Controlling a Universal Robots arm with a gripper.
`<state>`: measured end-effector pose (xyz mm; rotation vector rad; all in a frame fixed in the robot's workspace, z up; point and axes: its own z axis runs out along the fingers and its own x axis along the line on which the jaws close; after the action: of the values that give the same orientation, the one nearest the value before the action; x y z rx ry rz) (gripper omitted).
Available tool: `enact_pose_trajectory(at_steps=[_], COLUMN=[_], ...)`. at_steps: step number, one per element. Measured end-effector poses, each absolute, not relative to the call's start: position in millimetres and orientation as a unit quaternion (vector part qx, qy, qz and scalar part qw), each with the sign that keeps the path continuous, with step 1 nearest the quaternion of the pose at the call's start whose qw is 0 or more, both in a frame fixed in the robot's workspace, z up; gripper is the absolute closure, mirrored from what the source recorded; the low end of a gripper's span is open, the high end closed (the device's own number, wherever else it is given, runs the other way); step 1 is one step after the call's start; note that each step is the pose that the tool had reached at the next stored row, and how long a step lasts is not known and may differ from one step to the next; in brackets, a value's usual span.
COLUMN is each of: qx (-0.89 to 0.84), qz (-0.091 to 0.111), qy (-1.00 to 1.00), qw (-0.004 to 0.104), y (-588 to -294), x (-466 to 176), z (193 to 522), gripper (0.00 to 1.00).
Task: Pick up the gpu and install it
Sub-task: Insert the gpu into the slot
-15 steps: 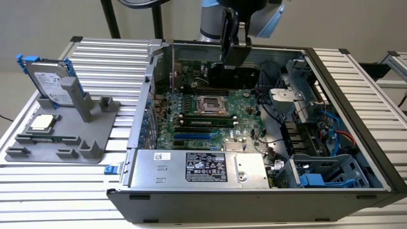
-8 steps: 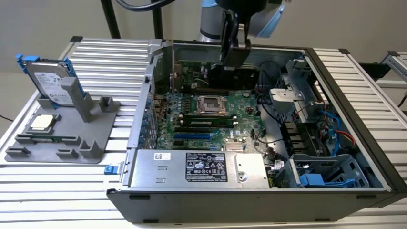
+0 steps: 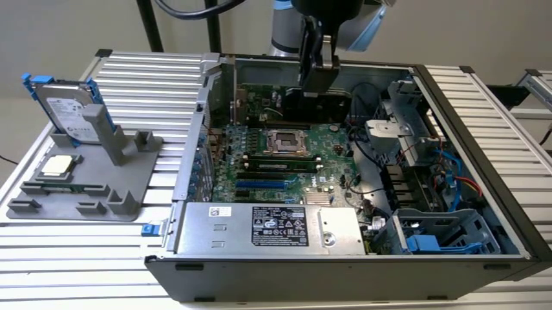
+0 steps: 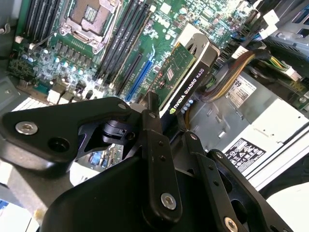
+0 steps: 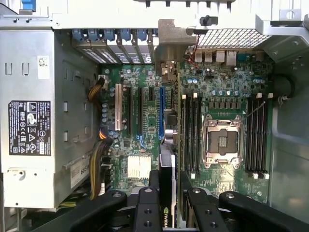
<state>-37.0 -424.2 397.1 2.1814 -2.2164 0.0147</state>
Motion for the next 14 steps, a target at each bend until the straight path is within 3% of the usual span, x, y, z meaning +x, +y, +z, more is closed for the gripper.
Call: enact_pose_trajectory(at_steps=[14], qx=[0.701], qz=[0.005], qy=[-0.713], qw=[0.016], y=[-424.2], x=[-37.0], z=[392.0], gripper=[1.00])
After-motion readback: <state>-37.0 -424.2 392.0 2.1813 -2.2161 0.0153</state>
